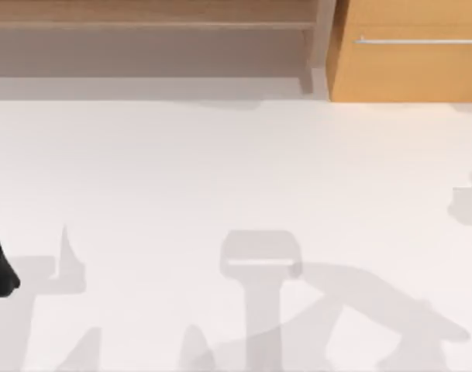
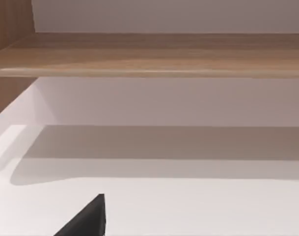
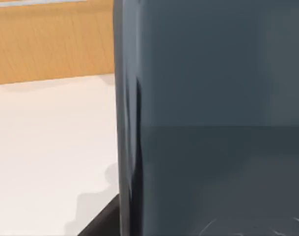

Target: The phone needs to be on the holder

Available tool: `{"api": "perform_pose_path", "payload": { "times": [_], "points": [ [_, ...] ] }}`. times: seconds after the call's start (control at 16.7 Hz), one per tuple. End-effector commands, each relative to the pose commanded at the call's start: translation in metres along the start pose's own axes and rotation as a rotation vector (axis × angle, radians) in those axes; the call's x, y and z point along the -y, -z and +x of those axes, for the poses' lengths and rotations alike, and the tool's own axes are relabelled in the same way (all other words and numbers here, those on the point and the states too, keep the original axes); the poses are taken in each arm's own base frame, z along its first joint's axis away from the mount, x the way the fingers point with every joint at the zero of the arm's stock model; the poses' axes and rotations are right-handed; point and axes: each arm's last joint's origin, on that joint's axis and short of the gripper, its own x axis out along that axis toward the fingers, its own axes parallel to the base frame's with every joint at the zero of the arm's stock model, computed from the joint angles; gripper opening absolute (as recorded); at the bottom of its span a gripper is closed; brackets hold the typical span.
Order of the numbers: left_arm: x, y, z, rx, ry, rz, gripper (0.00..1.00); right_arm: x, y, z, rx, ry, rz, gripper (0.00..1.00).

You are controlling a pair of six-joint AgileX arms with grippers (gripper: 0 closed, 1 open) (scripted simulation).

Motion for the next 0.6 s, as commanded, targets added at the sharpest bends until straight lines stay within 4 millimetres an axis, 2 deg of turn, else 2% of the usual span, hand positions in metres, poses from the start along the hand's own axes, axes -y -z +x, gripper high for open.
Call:
{"api": "perform_pose_path", "payload": {
  "times": [0.3, 0.6],
  "points": [
    [0.000, 0.000, 0.000, 0.000, 0.000, 0.000, 1.00, 0.020, 0.018, -0.018, 0.112, 0.133, 0.071, 0.00],
    [0.000, 0.000, 0.000, 0.000, 0.000, 0.000, 1.00, 0.033, 0.039, -0.023, 0.146, 0.262, 0.128, 0.00]
  ]
}}
